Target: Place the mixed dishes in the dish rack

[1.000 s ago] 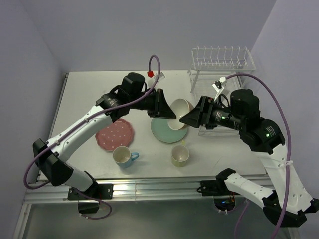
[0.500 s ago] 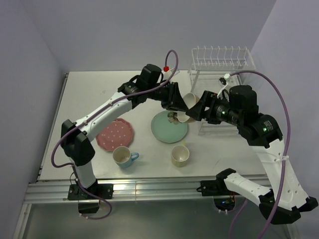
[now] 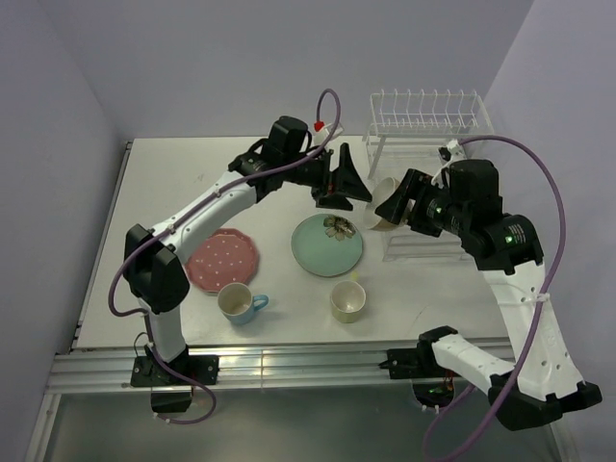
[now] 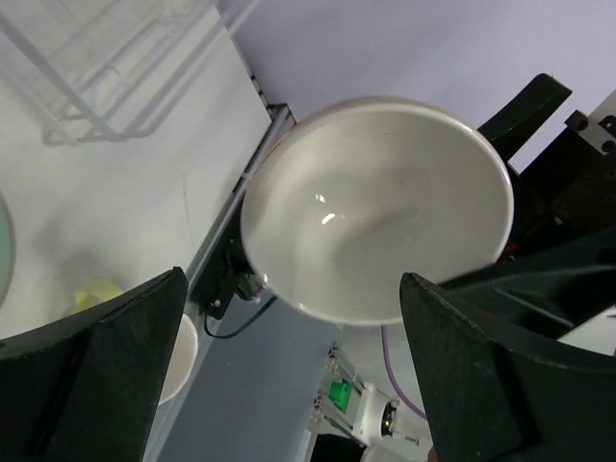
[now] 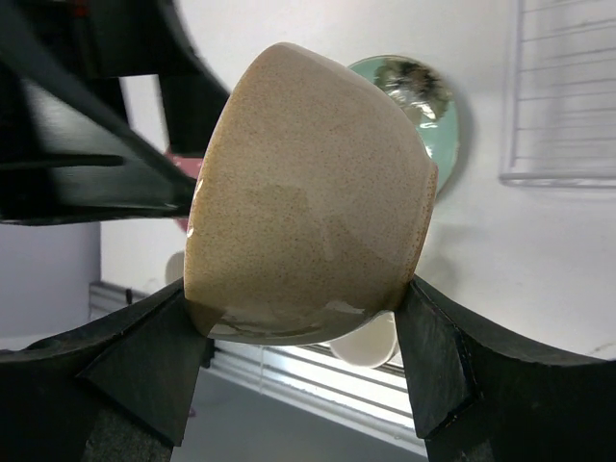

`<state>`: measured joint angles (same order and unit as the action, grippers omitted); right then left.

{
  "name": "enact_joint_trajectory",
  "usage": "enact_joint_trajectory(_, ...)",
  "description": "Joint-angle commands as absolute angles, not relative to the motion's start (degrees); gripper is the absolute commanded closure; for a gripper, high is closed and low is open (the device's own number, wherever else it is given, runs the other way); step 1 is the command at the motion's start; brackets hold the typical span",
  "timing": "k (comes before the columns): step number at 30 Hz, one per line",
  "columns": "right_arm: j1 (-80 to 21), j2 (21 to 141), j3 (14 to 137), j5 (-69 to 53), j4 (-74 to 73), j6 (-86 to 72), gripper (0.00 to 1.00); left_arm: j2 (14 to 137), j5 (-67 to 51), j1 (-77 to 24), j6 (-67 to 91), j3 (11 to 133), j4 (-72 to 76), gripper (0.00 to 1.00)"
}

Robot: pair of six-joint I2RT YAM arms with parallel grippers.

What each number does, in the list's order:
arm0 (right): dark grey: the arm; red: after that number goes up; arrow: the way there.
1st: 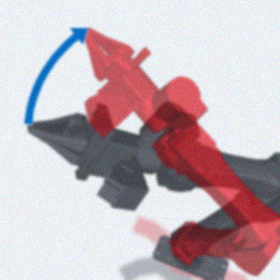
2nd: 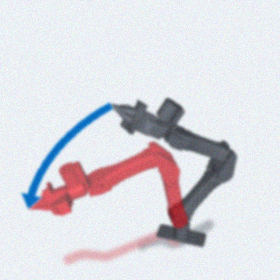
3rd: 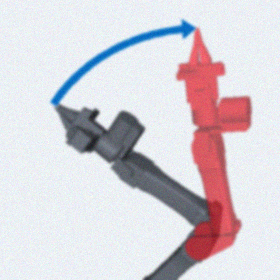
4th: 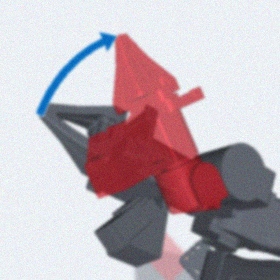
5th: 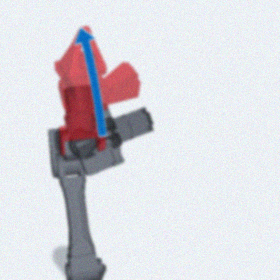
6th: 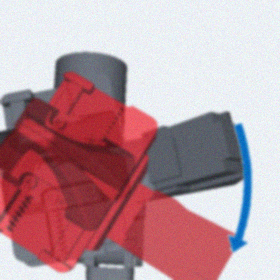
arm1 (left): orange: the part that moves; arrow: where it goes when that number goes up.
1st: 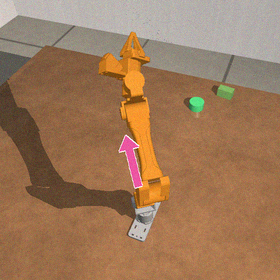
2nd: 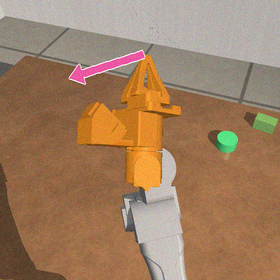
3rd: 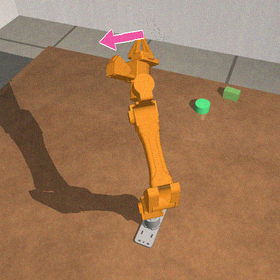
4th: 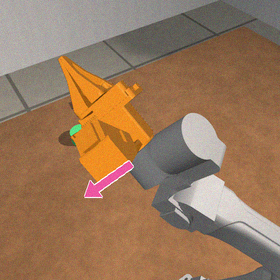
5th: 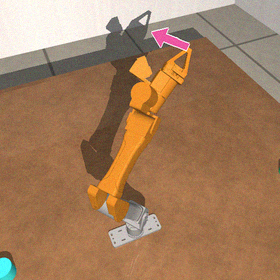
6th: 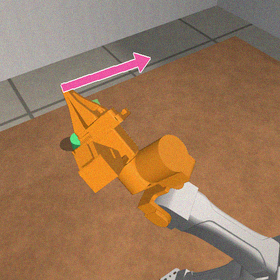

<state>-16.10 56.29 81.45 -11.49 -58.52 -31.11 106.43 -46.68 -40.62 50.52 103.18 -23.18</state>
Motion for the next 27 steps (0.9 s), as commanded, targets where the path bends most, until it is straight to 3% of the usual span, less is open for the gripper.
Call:
enact_joint_trajectory(1,-13.2,58.1,85.1,-9.5,-56.9,-28.7,1.0,104.3,-44.5,-38.0,47.2,104.2,-24.2,0.01)
enact_joint_trajectory(10,-8.3,71.7,100.9,12.9,-67.2,-22.5,1.0,100.4,-8.7,-35.8,35.9,106.4,-45.6,0.01)
enact_joint_trajectory(21,-7.9,88.1,103.1,36.5,-71.6,-21.3,1.0,92.8,-2.4,-35.7,30.9,87.6,-37.4,0.01)
enact_joint_trajectory(27,-7.9,95.7,104.8,45.6,-74.0,-22.6,1.0,94.1,-3.9,-34.7,29.5,85.3,-36.5,0.01)
